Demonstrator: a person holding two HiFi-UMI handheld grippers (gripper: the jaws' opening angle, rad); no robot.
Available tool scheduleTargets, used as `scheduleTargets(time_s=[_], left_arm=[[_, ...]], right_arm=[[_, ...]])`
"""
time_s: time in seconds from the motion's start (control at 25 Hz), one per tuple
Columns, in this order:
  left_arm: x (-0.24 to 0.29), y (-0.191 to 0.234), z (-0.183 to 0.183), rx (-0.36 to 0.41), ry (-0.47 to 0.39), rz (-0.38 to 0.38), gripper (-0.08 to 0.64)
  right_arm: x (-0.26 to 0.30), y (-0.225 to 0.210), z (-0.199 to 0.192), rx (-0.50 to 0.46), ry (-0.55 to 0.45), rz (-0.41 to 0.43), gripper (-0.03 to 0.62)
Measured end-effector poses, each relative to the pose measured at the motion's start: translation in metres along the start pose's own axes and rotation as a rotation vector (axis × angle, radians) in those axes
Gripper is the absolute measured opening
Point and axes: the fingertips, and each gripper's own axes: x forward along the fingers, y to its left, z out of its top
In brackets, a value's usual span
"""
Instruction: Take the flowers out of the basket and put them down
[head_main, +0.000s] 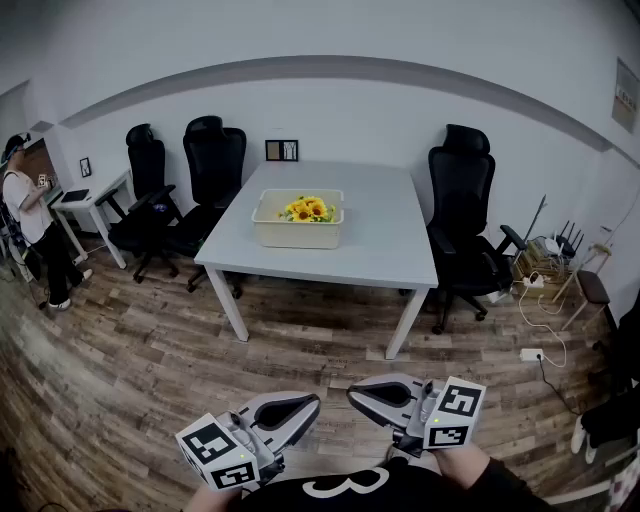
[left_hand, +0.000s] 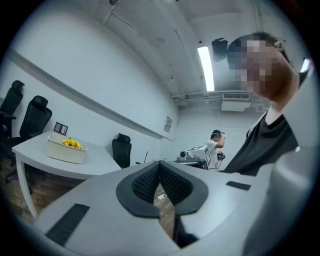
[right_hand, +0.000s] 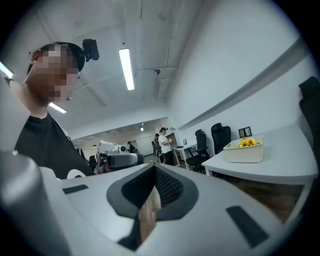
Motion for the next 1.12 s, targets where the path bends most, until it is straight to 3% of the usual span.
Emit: scheduleTargets(time_s=[0.72,0.96,1.12], left_arm=[[-0.018,0.006,-0.004,-0.040,0.012,0.010,0.012],[0.002,0.024,-0.001,-0.048,0.007,0.023,0.012],[0.026,0.040,-0.007,-0.045,0.054,0.039,0.012]], right_arm=[[0.014,0.016,-0.004,0.031,-0.003,0.014,0.008],[0.010,-0.010,-0.003,0.042,-0.009,0.002,0.008],[0.011,-0.040,-0.003,0.065,-0.018,0.027,0.008]])
